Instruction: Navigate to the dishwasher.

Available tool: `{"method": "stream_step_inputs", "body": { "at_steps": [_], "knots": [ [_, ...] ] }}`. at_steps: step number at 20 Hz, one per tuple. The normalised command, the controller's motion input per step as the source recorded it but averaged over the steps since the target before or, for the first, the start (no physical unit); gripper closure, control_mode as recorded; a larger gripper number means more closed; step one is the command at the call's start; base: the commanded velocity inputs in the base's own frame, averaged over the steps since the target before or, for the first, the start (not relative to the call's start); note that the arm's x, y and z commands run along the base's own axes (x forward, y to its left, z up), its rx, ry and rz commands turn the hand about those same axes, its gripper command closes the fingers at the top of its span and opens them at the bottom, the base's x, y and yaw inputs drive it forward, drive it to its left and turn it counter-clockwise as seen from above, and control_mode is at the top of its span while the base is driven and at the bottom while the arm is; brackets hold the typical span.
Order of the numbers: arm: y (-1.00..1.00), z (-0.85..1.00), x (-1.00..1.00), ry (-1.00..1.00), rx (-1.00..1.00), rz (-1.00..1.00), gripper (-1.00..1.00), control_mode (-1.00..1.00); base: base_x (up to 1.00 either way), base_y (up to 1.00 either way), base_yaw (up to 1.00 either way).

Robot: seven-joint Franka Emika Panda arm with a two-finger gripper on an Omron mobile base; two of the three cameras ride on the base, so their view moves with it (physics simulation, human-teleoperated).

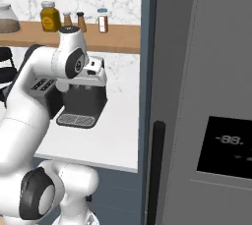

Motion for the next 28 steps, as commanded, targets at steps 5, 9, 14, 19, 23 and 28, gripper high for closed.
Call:
{"method": "stream_step_inputs", "body": {
  "at_steps": [5, 9, 14, 19, 23, 28],
  "knots": [
    [0.0, 0.0, -0.01, 0.0, 0.0, 0.0, -1.0, 1.0, -0.19, 0.0, 0.07],
    [0.0, 0.0, 0.0, 0.0, 0.0, 0.0, -1.0, 1.0, -1.0, -0.02, 0.42],
    [0.0, 0.0, 0.0, 0.0, 0.0, 0.0, -1.0, 1.0, -0.68, 0.0, 0.55],
    [0.0, 0.0, 0.0, 0.0, 0.0, 0.0, -1.0, 1.0, -0.08, 0.11, 0.62],
    [0.0, 0.0, 0.0, 0.0, 0.0, 0.0, -1.0, 1.0, 0.0, 0.22, 0.62],
    [0.0, 0.0, 0.0, 0.0, 0.0, 0.0, -1.0, 1.0, 0.07, 0.11, 0.74]
  ]
}}
